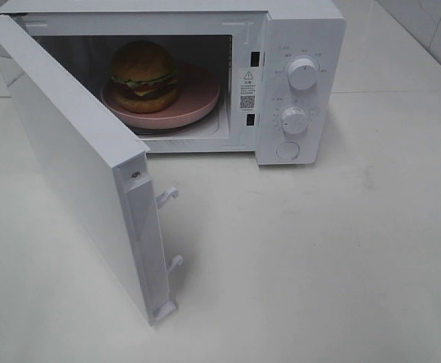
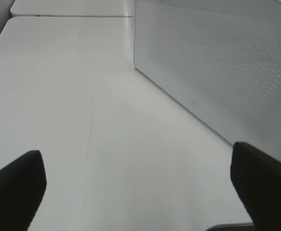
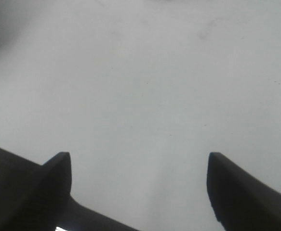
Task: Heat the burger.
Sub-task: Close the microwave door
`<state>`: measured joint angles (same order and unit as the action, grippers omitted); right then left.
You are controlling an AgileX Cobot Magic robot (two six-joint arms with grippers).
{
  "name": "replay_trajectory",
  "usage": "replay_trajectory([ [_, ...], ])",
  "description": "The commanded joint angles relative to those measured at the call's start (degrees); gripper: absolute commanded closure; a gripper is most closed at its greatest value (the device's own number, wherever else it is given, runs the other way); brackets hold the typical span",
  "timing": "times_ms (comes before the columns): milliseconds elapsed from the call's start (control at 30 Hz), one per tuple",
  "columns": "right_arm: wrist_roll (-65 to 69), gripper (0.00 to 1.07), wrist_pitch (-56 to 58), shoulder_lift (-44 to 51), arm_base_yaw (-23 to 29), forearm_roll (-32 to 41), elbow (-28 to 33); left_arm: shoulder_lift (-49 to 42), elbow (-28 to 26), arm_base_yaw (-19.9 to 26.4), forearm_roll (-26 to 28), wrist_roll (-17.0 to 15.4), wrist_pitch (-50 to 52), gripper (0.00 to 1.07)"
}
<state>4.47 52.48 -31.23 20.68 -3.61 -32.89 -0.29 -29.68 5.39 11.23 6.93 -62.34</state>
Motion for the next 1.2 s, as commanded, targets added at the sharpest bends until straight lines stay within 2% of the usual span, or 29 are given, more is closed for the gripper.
replay_trajectory([
  [33, 0.3, 0.32, -0.1, 6.0, -3.5, 0.2, 0.9, -1.0, 0.1, -0.3, 0.0, 0.0, 0.9, 0.10],
  [533, 0.1, 0.32, 2.8, 26.5, -13.5, 1.7, 3.2, -1.0, 0.1, -0.3, 0.0, 0.0, 0.9, 0.10],
  [600, 0.1, 0.32, 3.8, 31.7, -15.1, 1.8, 3.7, -1.0, 0.1, -0.3, 0.0, 0.0, 0.9, 0.10],
  [1200, 0.0, 0.32, 4.6, 33.1, -15.9, 1.8, 4.4, -0.3, 0.1, -0.3, 0.0, 0.0, 0.9, 0.10],
])
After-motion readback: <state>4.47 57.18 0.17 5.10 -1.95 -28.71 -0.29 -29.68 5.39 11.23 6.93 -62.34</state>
